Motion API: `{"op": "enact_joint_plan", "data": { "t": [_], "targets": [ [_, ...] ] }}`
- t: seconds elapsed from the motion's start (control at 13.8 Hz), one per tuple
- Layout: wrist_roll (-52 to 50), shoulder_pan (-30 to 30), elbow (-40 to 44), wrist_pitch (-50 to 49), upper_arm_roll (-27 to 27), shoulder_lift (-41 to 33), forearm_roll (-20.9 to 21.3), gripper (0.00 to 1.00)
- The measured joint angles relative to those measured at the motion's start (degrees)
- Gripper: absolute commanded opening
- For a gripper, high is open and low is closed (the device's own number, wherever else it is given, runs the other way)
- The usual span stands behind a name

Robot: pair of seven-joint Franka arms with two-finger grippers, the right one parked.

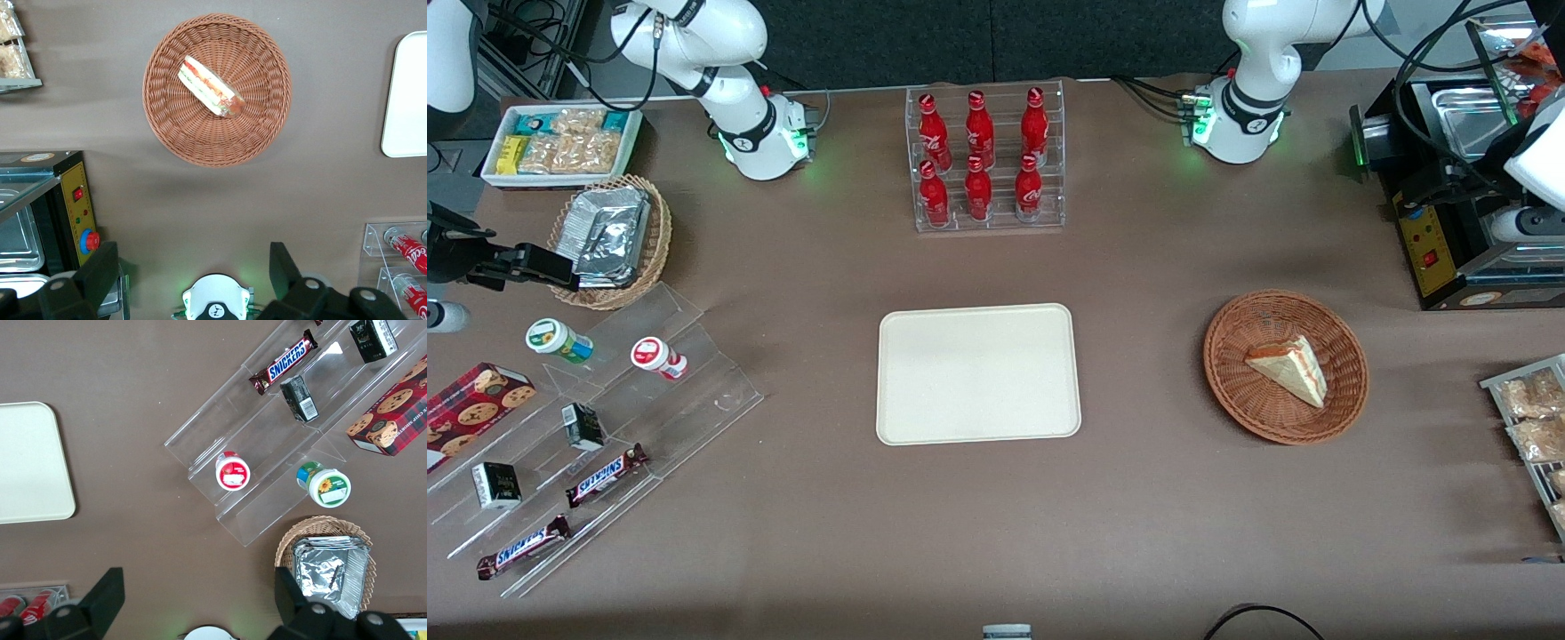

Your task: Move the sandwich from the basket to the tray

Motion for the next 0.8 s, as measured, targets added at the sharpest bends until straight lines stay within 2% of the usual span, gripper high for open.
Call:
{"op": "enact_joint_plan", "data": {
  "t": [0.58,0.8],
  "targets": [
    [-1.5,-0.2,0.9,0.3,0.5,2.9,0.0,1.0],
    [-7.5,-0.1,0.3,1.3,0.9,4.8,0.1,1.0]
  ]
}}
